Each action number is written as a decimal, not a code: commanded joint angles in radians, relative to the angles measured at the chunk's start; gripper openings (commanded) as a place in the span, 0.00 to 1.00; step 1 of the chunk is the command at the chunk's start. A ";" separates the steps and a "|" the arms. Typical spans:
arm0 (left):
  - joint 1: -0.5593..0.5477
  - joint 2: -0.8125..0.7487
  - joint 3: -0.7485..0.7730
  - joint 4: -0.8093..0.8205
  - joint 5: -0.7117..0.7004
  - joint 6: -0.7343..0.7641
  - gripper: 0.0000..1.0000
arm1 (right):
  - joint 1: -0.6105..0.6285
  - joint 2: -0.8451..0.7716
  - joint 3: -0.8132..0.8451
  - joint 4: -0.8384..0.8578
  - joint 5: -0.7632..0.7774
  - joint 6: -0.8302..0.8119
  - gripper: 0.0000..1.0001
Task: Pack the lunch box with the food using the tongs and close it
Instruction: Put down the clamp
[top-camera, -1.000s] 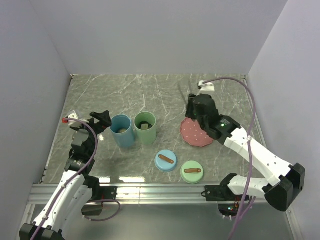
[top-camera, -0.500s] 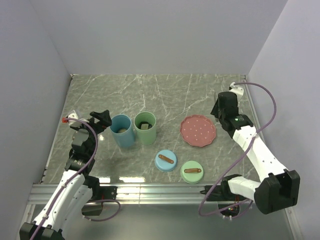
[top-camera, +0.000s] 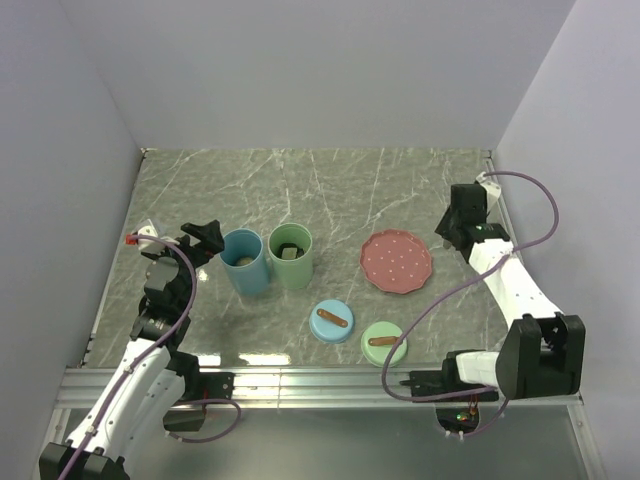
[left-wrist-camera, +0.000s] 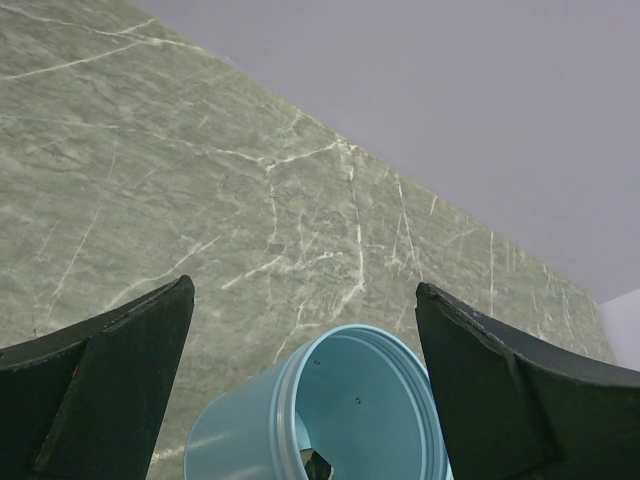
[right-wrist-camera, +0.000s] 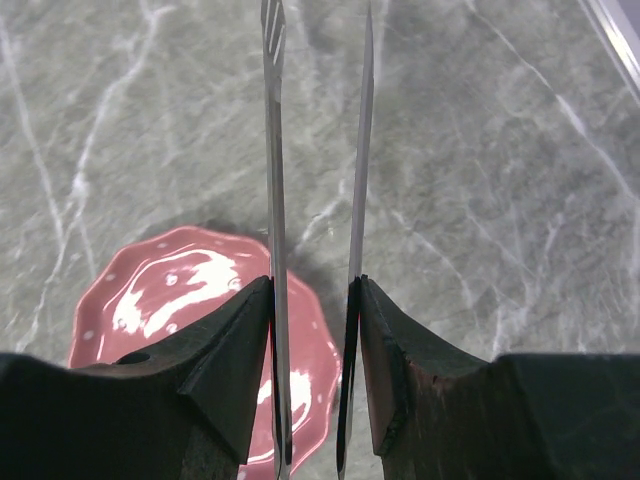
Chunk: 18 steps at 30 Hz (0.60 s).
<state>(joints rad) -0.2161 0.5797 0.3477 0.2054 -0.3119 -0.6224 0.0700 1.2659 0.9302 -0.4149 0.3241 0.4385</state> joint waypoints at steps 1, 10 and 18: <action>0.006 -0.003 0.005 0.043 0.019 -0.003 0.99 | -0.036 0.021 0.010 -0.002 -0.002 0.017 0.47; 0.006 -0.015 0.004 0.042 0.031 -0.007 1.00 | -0.064 0.078 0.015 -0.047 0.024 0.022 0.47; 0.006 -0.026 -0.001 0.042 0.039 -0.011 1.00 | -0.065 0.092 -0.021 -0.117 0.112 0.057 0.47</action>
<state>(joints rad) -0.2161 0.5663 0.3477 0.2050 -0.2939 -0.6235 0.0124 1.3640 0.9249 -0.4931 0.3641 0.4671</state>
